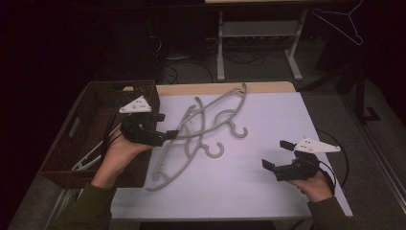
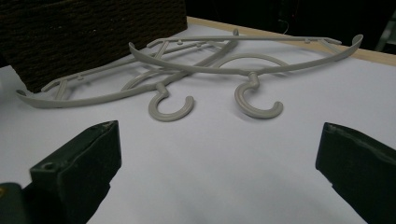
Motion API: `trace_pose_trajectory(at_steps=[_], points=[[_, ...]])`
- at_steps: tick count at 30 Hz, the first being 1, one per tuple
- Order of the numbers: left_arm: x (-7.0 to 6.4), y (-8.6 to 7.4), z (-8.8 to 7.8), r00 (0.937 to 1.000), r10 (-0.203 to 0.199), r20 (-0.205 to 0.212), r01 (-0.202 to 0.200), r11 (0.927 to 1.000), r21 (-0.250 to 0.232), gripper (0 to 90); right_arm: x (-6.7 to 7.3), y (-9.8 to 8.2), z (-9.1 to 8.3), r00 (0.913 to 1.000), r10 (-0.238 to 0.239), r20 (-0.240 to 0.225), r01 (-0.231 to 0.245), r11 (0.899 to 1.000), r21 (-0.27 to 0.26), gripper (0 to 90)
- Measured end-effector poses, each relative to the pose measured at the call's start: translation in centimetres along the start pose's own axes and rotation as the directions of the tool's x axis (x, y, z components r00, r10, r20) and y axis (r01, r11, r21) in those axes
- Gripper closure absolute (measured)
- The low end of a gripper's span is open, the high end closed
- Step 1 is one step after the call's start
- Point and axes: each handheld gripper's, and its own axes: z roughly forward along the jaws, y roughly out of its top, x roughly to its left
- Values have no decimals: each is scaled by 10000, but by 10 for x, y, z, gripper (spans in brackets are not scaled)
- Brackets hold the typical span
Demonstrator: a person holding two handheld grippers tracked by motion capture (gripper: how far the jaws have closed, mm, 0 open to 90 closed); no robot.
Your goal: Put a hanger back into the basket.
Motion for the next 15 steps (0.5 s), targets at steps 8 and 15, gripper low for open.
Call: trace_pose_trajectory(at_steps=[8,15], points=[[-16,3,32,9995,193,258,-194,9998,46,188,0,1,0,10000,-48,-18,48,10000,-42,0],[-22,1,64,9983,336,484,-351,9989,302,187,1,1,0,10000,-20,-63,20,10000,-42,0]])
